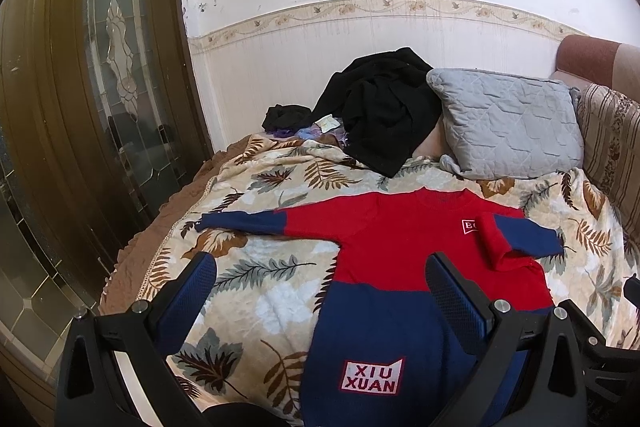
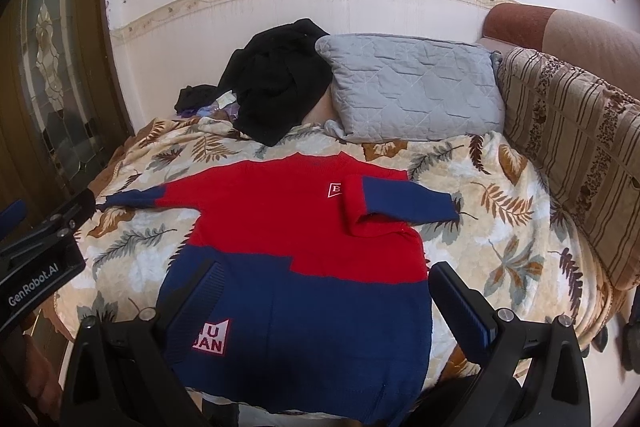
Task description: Fold small clothes
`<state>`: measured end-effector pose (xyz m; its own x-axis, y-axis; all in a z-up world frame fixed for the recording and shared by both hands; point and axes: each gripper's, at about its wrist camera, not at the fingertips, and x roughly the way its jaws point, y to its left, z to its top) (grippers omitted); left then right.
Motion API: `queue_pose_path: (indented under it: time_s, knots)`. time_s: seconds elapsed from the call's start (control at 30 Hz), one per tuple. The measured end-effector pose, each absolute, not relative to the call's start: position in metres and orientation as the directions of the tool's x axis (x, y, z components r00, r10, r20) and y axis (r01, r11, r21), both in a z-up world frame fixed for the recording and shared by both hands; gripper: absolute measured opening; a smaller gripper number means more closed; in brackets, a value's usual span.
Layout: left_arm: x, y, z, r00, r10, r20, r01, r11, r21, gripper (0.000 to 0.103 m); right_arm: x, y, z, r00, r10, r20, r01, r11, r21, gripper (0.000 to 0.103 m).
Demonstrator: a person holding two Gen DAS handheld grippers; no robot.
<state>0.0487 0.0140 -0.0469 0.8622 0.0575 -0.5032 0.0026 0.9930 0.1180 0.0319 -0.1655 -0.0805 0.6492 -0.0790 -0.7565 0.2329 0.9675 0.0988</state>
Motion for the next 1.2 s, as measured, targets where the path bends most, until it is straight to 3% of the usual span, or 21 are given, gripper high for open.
queue_pose_path:
  time_s: [0.23, 0.37, 0.5, 0.73, 0.9, 1.03, 1.2]
  knots:
    - [0.054, 0.012, -0.05, 0.859, 0.057, -0.508, 0.009, 0.992, 0.127, 0.103, 0.037, -0.171, -0.084, 0.64, -0.078, -0.764, 0.24, 0.965, 0.103, 0.103]
    - [0.071, 0.011, -0.067, 0.811, 0.019, -0.584, 0.047, 0.994, 0.099, 0.103, 0.043, -0.192, -0.096, 0.648, -0.025, -0.761, 0.225, 0.961, 0.161, 0.103]
    - [0.088, 0.011, -0.095, 0.757, 0.038, -0.652, 0.051, 0.992, 0.117, 0.103, 0.049, -0.252, -0.126, 0.606, -0.084, -0.791, 0.363, 0.914, 0.181, 0.103]
    - [0.102, 0.0, -0.107, 0.748, 0.049, -0.662, 0.062, 0.988, 0.143, 0.103, 0.062, -0.334, -0.164, 0.541, -0.169, -0.824, 0.51, 0.845, 0.162, 0.103]
    - [0.111, -0.011, -0.122, 0.727, 0.049, -0.684, 0.091, 0.982, 0.166, 0.103, 0.095, -0.38, -0.208, 0.577, 0.041, -0.816, 0.47, 0.8, 0.372, 0.103]
    - [0.118, -0.017, -0.13, 0.713, 0.052, -0.699, 0.104, 0.978, 0.179, 0.103, 0.129, -0.416, -0.277, 0.614, 0.252, -0.748, 0.533, 0.566, 0.629, 0.102]
    - [0.123, -0.017, -0.129, 0.72, 0.078, -0.689, 0.094, 0.973, 0.209, 0.103, 0.162, -0.44, -0.344, 0.648, 0.321, -0.691, 0.61, 0.325, 0.723, 0.083]
